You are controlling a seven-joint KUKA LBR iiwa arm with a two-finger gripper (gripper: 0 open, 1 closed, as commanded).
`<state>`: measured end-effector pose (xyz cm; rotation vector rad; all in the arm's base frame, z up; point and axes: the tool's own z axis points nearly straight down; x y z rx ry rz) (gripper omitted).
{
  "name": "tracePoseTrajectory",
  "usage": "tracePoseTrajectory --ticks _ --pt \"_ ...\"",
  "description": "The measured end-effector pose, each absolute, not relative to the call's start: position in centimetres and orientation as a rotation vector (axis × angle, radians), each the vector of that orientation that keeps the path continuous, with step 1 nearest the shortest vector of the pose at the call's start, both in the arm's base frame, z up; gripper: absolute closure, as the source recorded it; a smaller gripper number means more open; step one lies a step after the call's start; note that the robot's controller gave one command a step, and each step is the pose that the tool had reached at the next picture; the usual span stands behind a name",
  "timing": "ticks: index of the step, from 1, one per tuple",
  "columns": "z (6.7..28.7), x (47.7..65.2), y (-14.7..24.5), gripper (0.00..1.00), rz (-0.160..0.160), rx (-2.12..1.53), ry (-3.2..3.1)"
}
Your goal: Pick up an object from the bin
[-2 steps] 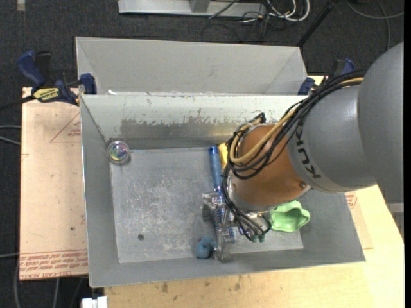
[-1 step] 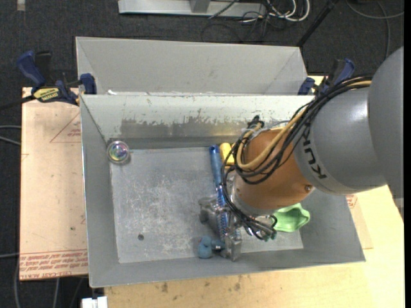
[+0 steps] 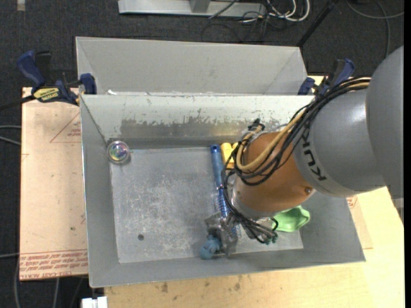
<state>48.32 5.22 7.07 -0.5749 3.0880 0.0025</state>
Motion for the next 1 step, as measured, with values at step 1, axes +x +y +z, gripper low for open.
tracePoseTrajectory --ticks 1 --pt "23.35 49.37 6.90 1.00 0.000 -0.594 3.074"
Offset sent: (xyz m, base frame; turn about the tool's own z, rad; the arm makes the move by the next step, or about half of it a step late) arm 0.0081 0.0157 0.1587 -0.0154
